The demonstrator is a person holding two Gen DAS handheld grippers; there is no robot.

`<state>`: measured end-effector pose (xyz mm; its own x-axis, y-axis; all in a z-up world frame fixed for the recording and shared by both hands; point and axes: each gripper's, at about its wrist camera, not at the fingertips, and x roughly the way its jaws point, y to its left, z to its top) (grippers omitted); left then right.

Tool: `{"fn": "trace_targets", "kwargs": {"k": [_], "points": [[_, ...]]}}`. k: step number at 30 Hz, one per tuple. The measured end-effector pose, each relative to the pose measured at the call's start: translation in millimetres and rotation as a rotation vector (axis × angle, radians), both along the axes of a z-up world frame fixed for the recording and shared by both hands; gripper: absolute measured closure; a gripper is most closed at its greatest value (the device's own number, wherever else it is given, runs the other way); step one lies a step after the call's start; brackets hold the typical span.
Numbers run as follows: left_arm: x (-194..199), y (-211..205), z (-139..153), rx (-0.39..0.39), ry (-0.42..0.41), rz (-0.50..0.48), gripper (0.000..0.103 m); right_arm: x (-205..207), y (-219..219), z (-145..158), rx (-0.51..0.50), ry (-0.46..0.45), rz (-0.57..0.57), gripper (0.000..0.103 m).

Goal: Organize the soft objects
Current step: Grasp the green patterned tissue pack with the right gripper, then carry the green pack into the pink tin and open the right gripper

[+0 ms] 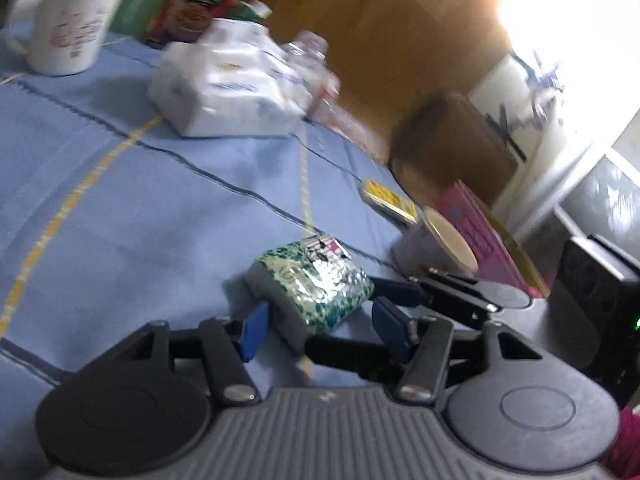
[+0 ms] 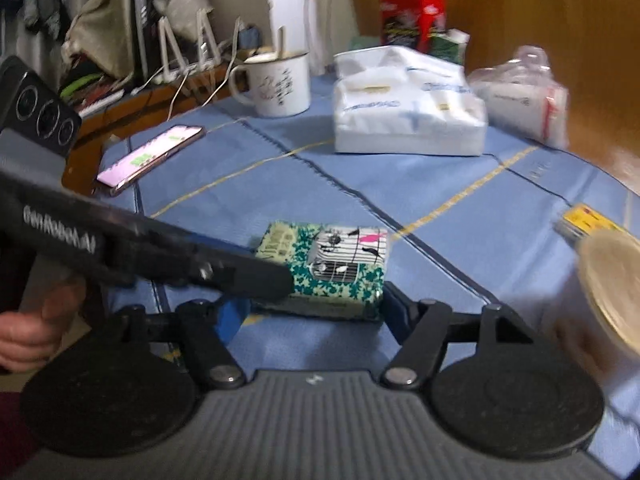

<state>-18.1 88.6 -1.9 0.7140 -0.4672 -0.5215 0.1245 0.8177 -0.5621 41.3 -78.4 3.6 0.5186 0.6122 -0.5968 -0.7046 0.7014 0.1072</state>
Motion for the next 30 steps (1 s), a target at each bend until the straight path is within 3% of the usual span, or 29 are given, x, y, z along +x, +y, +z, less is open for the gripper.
{"fn": "trace_targets", "kwargs": {"k": [6,11,15,18,22,25,27,30], "points": [[12.3,-71.6,3.0,0.038,0.025,-0.235,0.047,-50.5,-60.7,-6.8,-0.012,-0.07,-0.161,0.031],[31.2,-162.7,11.7,0.118,0.005,-0.484,0.047,-89.9,-136.0,-11.1,0.06,-0.089,-0.405,0.032],[52.3,-225.4,34.5,0.148,-0.066,-0.599,0.047,-110.3,-175.6,2.1,0.051,-0.221,-0.564,0.032],[69.3,-273.3,58.5,0.178,-0.176,-0.646,0.047,-108.7,-206.3,19.4,0.042,-0.319,-0.672,0.032],[95.7,-329.8,79.3,0.188,-0.246,-0.661,0.047,-88.8,-254.6,33.2,0.054,-0.39,-0.78,0.032],[115.3,-366.6,82.9,0.192,-0.237,-0.655,0.043,-72.3,-292.9,34.2,0.1,-0.352,-0.828,0.032],[125.8,-381.0,81.7,0.196,-0.221,-0.652,0.033,-58.3,-316.8,33.5,0.147,-0.294,-0.844,0.032],[134.1,-394.9,79.2,0.208,-0.22,-0.618,0.028,-31.7,-348.5,29.8,0.186,-0.181,-0.891,0.032]]}}
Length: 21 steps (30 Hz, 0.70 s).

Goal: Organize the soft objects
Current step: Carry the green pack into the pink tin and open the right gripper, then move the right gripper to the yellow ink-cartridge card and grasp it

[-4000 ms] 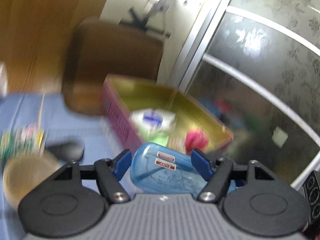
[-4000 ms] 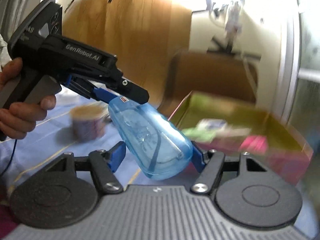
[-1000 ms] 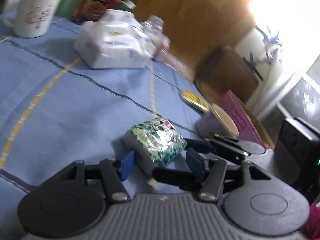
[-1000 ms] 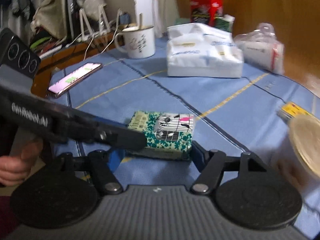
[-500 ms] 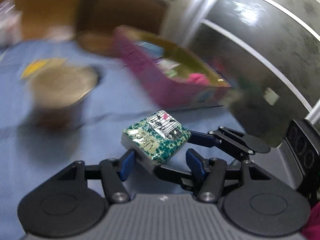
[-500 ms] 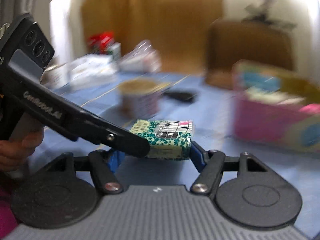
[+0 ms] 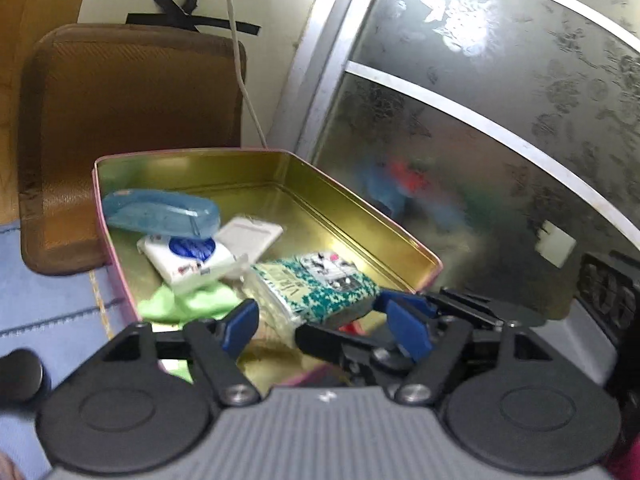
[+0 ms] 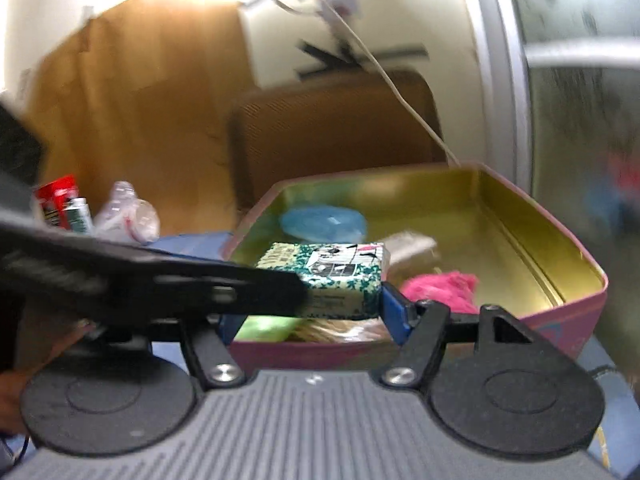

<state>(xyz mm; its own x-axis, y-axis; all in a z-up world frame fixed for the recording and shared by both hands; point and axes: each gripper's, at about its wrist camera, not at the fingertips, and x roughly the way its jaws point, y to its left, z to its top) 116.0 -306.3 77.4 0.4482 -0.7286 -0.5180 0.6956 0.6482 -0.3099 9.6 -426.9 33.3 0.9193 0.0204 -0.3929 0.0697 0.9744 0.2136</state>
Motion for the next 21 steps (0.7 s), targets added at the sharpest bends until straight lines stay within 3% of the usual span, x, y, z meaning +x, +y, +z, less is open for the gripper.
{"fn": "trace_targets", "kwargs": {"k": [1,3,5,8,15,17,21], "points": [[1.4,-0.5,0.7,-0.002,-0.001,0.013,0.026,9.8,-8.5,-1.6,-0.034,0.029,-0.054,0.031],[2.4,6.4,2.1,-0.02,0.001,0.027,0.025,23.5,-13.9,-6.9,-0.201,0.06,-0.195,0.028],[-0.6,13.8,2.0,-0.022,0.001,0.035,0.025,29.2,-20.3,-11.7,-0.259,0.064,-0.254,0.027],[-12.2,26.9,-0.7,-0.02,-0.01,0.045,0.025,20.9,-28.2,-13.3,-0.147,0.027,-0.237,0.027],[-50.0,67.3,-5.6,-0.024,-0.034,0.019,0.026,1.5,-8.4,-15.3,-0.094,-0.047,-0.217,0.03],[-66.3,87.2,-9.1,-0.025,-0.051,-0.007,0.026,-14.1,1.4,-8.9,-0.065,-0.085,-0.186,0.041],[-98.9,136.8,-20.6,-0.021,-0.09,-0.042,0.026,-27.5,36.3,3.4,-0.021,-0.14,-0.03,0.051]]}}
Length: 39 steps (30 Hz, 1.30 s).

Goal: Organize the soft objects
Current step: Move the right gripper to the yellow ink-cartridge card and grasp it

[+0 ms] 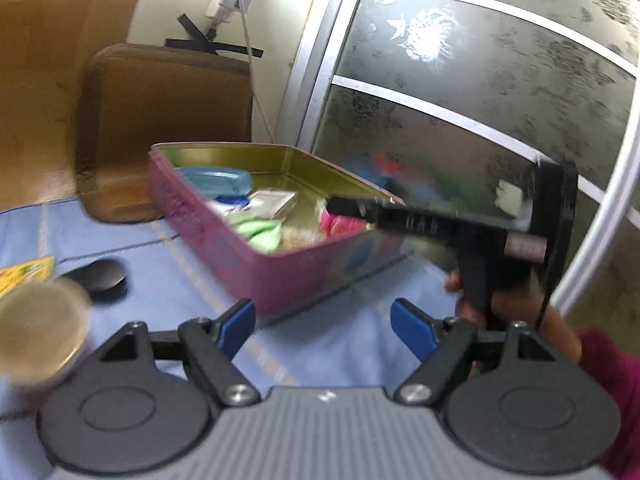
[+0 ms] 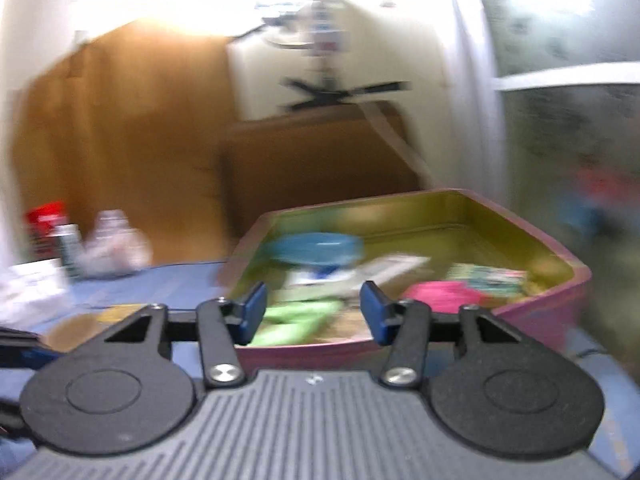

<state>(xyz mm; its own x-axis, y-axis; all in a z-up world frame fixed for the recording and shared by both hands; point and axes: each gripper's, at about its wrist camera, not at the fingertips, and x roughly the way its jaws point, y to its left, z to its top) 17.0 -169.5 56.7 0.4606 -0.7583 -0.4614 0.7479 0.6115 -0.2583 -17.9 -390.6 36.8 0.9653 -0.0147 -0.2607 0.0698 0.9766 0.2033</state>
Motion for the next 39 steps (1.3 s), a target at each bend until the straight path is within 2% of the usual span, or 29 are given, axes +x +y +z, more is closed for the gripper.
{"fn": "trace_targets", "kwargs": {"k": [3,7,10,12,16,19,20,22,23,24,27,29,31,33,35,38,39], "points": [[-9.5,45.1,-10.3,-0.006,0.022,0.053,0.028,8.7,38.3,3.1,-0.019,0.001,0.149,0.053],[-6.6,106.4,-20.3,-0.051,0.077,0.212,0.029,46.3,84.6,8.2,-0.062,0.064,0.284,0.055],[0.2,154.2,-26.5,-0.106,0.113,0.36,0.029,91.0,105.1,18.8,-0.003,0.149,0.381,0.054],[2.8,178.7,-29.2,-0.131,0.126,0.438,0.029,133.7,116.3,25.0,0.053,0.24,0.434,0.054],[4.4,216.8,-32.7,-0.17,0.15,0.556,0.029,214.9,129.9,15.6,0.094,0.436,0.412,0.054],[2.3,238.0,-37.3,-0.188,0.166,0.611,0.029,262.3,128.4,-6.6,0.189,0.601,0.373,0.053],[1.0,245.0,-38.8,-0.191,0.166,0.626,0.029,274.7,129.9,-15.2,0.242,0.657,0.374,0.055],[1.6,257.1,-41.0,-0.201,0.164,0.657,0.029,286.0,144.8,-22.1,0.261,0.718,0.391,0.061],[1.3,263.9,-41.0,-0.206,0.164,0.673,0.029,286.3,159.9,-22.7,0.246,0.739,0.418,0.067],[0.5,270.1,-41.4,-0.212,0.164,0.691,0.029,285.3,173.0,-21.9,0.227,0.754,0.444,0.067],[-1.7,288.1,-43.7,-0.233,0.167,0.744,0.029,270.9,229.9,-15.3,0.089,0.77,0.58,0.066],[-2.7,298.0,-44.7,-0.245,0.169,0.771,0.029,251.5,264.8,-13.9,0.048,0.794,0.715,0.066],[-5.3,306.2,-45.2,-0.257,0.167,0.792,0.029,228.7,290.3,-7.2,-0.044,0.756,0.798,0.066],[-8.4,313.6,-46.7,-0.268,0.165,0.806,0.029,211.5,308.4,1.5,-0.189,0.67,0.805,0.058],[-9.1,318.1,-48.2,-0.281,0.172,0.812,0.029,206.9,318.0,4.1,-0.3,0.605,0.756,0.042],[-9.5,319.3,-50.9,-0.287,0.181,0.81,0.029,221.3,323.7,-1.9,-0.316,0.622,0.708,0.03],[-10.0,318.5,-51.1,-0.285,0.18,0.809,0.029,225.7,325.4,-6.1,-0.336,0.629,0.689,0.03]]}}
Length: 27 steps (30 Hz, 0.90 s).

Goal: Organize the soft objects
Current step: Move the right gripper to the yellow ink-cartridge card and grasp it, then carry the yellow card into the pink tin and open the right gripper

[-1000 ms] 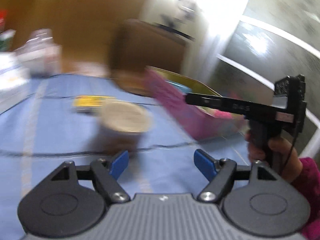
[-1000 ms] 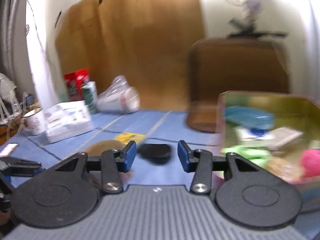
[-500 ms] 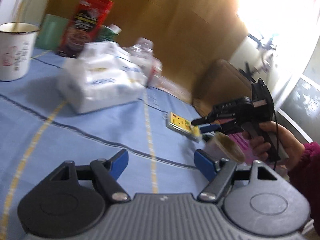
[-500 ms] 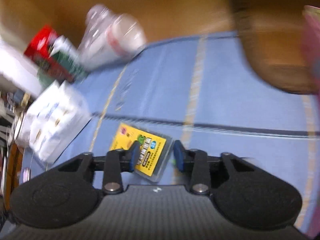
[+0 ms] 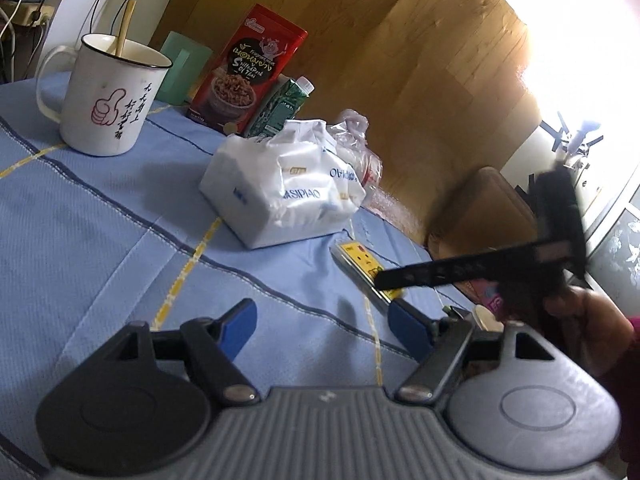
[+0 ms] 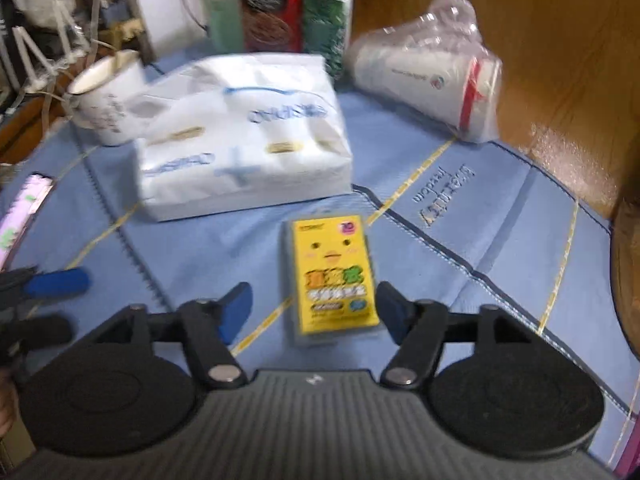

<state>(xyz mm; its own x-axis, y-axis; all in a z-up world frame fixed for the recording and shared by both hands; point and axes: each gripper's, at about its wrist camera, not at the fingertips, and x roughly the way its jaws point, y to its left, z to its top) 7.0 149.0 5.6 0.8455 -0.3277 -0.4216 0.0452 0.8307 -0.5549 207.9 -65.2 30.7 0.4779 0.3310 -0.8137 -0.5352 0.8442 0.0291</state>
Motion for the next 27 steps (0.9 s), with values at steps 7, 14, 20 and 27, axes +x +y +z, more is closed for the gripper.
{"fn": "trace_targets", "kwargs": {"k": [7,14,20,27], "points": [[-9.8,1.3,4.5,-0.008,0.003,-0.017,0.029,-19.5,-12.1,-5.2,0.046,0.08,-0.014,0.043],[-15.5,-29.4,2.2,-0.026,0.072,-0.158,0.038,-144.3,-27.2,-19.2,0.099,-0.047,0.154,0.043],[-17.4,-78.2,-6.9,-0.034,0.166,-0.296,0.043,-205.9,-80.0,-28.8,0.293,-0.106,0.053,0.043],[-4.9,-154.6,-9.4,-0.009,0.214,-0.441,0.077,-239.2,-126.3,-39.2,0.442,-0.157,-0.114,0.043]]}}
